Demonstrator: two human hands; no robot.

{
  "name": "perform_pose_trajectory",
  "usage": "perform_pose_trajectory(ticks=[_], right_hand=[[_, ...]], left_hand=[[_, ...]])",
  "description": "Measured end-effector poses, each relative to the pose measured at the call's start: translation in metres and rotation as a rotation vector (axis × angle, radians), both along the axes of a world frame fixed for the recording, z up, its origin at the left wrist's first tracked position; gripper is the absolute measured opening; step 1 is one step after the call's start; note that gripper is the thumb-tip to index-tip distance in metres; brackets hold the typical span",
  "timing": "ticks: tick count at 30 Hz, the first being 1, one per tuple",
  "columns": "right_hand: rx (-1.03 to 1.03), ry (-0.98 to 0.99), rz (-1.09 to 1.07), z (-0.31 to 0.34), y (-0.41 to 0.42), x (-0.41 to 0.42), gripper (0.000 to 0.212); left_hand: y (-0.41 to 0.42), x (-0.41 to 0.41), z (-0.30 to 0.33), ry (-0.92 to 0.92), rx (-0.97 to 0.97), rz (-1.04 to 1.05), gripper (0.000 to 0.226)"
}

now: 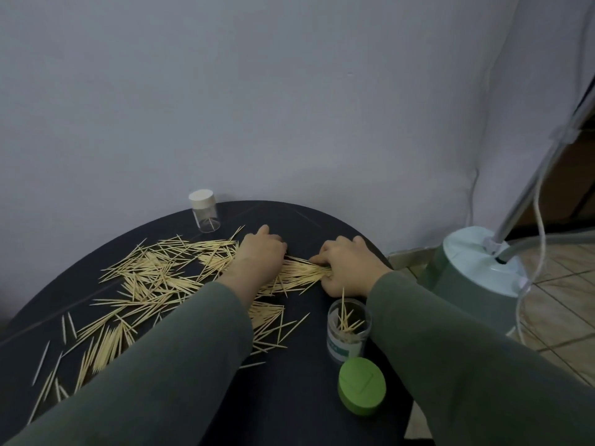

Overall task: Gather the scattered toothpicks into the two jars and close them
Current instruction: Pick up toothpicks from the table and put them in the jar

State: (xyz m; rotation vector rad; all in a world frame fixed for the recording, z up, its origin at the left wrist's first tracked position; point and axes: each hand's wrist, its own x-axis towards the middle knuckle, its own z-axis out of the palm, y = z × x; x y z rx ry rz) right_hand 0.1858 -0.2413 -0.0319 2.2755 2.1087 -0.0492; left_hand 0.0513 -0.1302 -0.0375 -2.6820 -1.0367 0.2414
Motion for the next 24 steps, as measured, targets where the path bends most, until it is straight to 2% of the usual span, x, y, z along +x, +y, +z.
perform_pose_trajectory(ticks=[5,10,15,24], right_hand=[[0.034,0.025,-0.005,-0.003,0.0,0.001,0.048],[0.061,0.019,-0.003,-0.004,-0.001,-0.001,0.041],[0.065,-0.012,0.015,-0.004,-0.003,-0.002,0.035],[0.007,-0.142,0.03,-0.001,-0.004,-0.003,0.033]], left_hand=[[-0.004,-0.01,0.0,-0.003,0.08,-0.039,0.037],[-0.012,-0.026,-0.002,-0.122,-0.027,0.0,0.035],[-0.029,-0.036,0.0,-0.162,-0.095,0.018,0.067],[-0.047,-0.039,-0.003,-0.273,-0.141,-0.074,0.051]])
